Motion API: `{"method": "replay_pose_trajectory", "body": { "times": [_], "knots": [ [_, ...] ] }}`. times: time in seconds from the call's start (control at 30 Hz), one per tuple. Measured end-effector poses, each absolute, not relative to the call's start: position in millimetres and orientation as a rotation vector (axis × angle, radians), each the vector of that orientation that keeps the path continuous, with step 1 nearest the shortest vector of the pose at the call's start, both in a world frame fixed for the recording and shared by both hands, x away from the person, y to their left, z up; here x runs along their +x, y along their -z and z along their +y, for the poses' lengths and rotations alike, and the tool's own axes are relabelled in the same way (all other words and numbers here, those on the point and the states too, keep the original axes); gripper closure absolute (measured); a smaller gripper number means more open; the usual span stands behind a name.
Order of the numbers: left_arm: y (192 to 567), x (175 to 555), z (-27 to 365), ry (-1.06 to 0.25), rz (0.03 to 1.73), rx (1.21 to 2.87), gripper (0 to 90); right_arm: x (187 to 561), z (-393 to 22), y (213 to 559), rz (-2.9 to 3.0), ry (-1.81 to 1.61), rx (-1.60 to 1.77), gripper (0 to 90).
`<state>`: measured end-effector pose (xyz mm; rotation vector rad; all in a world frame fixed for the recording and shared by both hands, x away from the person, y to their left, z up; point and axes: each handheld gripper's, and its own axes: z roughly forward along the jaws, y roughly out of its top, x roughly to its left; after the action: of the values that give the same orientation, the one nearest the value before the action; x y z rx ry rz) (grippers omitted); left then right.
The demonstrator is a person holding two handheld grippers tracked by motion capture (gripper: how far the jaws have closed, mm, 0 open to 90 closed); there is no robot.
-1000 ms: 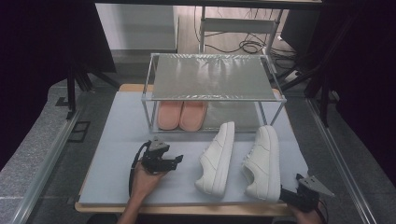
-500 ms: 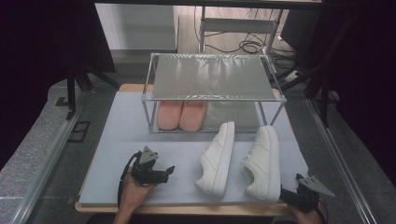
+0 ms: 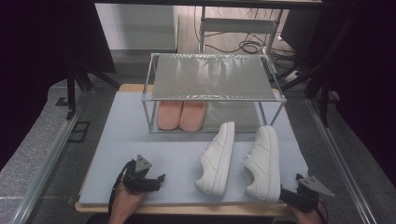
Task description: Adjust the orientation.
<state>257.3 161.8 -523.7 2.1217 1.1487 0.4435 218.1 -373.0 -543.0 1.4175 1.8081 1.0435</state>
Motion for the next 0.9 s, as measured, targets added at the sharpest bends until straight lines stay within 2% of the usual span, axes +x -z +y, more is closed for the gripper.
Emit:
{"method": "replay_pose_trajectory", "body": {
  "times": [0.5, 0.7, 0.9],
  "knots": [
    [525, 255, 162, -0.448, 1.165, 2.097, 14.3, 220, -373, 540, 1.832, -1.025, 1.425, 8.6],
    [525, 255, 163, -0.449, 1.171, 2.092, 14.9, 221, -373, 535, 1.845, -0.989, 1.463, 13.0],
    [525, 255, 163, -0.449, 1.173, 2.090, 15.4, 219, -373, 528, 1.886, -0.939, 1.497, 13.3]
  ]
}}
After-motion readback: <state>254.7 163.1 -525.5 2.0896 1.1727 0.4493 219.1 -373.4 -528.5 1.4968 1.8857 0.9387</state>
